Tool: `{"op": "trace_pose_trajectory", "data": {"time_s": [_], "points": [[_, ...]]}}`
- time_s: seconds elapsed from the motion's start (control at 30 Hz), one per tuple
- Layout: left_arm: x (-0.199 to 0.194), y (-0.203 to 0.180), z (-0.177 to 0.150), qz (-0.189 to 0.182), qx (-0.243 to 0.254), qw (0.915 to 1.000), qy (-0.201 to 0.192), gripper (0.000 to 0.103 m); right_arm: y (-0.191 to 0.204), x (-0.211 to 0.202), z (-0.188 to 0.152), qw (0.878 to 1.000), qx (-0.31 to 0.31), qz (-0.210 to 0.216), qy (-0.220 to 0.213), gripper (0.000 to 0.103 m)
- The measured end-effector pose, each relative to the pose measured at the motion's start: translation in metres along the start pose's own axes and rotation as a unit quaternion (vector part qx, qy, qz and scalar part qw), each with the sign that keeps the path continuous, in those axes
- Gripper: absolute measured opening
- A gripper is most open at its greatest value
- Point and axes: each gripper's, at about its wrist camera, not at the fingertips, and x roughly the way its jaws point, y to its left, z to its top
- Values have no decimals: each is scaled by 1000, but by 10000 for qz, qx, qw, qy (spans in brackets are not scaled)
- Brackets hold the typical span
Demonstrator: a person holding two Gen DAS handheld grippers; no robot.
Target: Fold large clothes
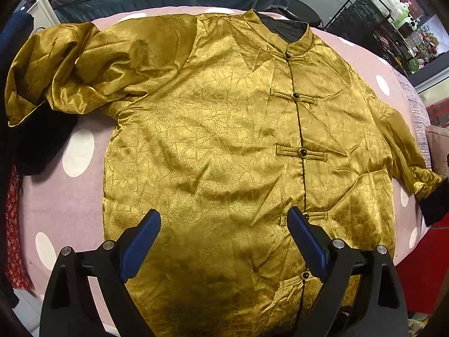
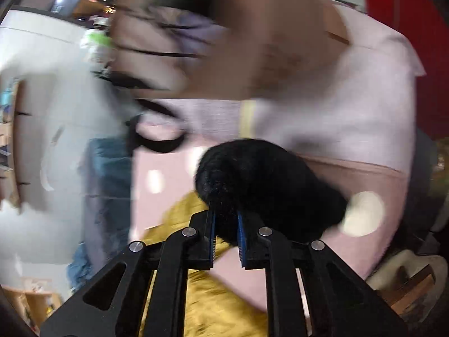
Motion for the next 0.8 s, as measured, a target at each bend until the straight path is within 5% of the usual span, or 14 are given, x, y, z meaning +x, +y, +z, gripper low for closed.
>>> {"op": "trace_pose_trajectory", "data": {"time_s": [0.07,0.13,0.17,0.37,0.6,0.8], "points": [[0,1,1,52,35,10000,17,89,-25,6,-7,9991,125,-319,-236,26],[-2,0,1,111,77,9999,7,89,-36,1,-11,9976,95,-560,-395,64],[-2,0,1,136,92,9999,2,89,-39,-6,-14,9965,26,-641,-536,71],[1,-8,2,114,108,9998,92,89,-55,-49,-36,9699,-659,-1373,-1899,78],[4,-32,-3,342,594,9976,134,89,-90,10,-71,9965,-58,-620,-553,78],[1,-35,-6,499,742,9959,125,89,-124,66,-87,9856,1531,711,-95,78]]}}
